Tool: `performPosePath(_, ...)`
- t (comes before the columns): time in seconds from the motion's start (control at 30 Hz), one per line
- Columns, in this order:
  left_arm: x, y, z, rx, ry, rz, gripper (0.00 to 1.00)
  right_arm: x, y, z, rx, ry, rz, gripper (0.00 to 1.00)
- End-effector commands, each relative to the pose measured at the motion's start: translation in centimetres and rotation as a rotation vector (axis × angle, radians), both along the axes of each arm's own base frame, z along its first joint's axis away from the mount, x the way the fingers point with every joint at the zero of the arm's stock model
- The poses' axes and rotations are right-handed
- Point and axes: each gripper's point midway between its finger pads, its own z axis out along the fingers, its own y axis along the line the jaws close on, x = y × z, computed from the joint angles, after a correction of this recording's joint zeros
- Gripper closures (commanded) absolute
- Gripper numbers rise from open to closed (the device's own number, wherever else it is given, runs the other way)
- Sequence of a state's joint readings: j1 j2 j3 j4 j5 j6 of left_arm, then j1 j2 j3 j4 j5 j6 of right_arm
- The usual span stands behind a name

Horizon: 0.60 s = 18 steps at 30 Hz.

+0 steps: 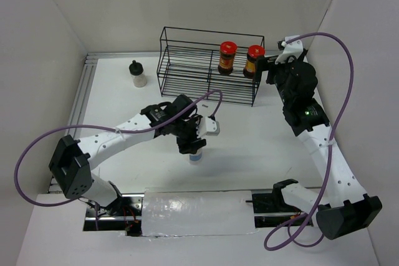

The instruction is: Organize the condiment bottles

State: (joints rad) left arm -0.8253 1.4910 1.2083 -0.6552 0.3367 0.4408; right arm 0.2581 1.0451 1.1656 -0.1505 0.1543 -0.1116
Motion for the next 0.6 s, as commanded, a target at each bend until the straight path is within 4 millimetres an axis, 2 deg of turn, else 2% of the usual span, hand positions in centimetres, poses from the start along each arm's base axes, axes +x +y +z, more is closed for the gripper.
performPosePath(0.0,-0.3,-0.5,1.4,-0.024,0.014,-0.002,0.6,-0.7,-0.3,1.1,-0.007,-0.035,-0.012,0.0)
performPosePath(0.03,-0.3,-0.7,1.9,-0.031,0.013,0.0,0.78,-0.7,-0.4,1.1,-0.01,-0.037,-0.013,0.0)
performPosePath(0.1,0.1,-0.9,3.7,-0.055,0.004,0.013,1.0,-0.6,-0.4,1.0,-0.01,-0.035,-0.016,0.0)
performPosePath(0.13,0.6,-1.2,5.4,-0.078,-0.016,0.022,1.0,-0.6,-0.4,1.0,-0.011,-0.034,-0.018,0.0)
performPosePath(0.23,1.8,-1.4,8.4,-0.116,-0.035,0.053,1.0,-0.5,-0.4,0.8,-0.012,-0.032,-0.018,0.0)
performPosePath(0.27,2.2,-1.5,10.4,-0.133,-0.051,0.059,1.0,-0.4,-0.4,0.6,-0.012,-0.028,-0.019,0.0)
performPosePath(0.33,3.3,-1.3,12.6,-0.144,-0.082,0.092,1.0,-0.3,-0.5,0.5,-0.013,-0.025,-0.024,0.0)
performPosePath(0.37,4.0,-1.5,14.7,-0.17,-0.118,0.104,1.0,-0.3,-0.6,0.3,-0.013,-0.02,-0.031,0.0)
performPosePath(0.4,5.0,-1.2,15.7,-0.179,-0.147,0.129,1.0,-0.2,-0.6,0.3,-0.012,-0.02,-0.033,0.0)
performPosePath(0.43,5.8,-1.3,18.0,-0.217,-0.196,0.143,1.0,-0.2,-0.7,0.0,-0.01,-0.015,-0.037,0.0)
performPosePath(0.5,7.8,-1.2,20.0,-0.251,-0.264,0.179,1.0,-0.2,-0.8,0.0,-0.01,-0.017,-0.045,0.0)
performPosePath(0.53,8.9,-1.1,22.3,-0.285,-0.327,0.205,1.0,-0.1,-0.9,-0.2,-0.01,-0.014,-0.048,0.0)
performPosePath(0.57,10.1,-1.1,22.8,-0.289,-0.354,0.226,1.0,-0.1,-0.9,-0.3,-0.008,-0.012,-0.048,0.0)
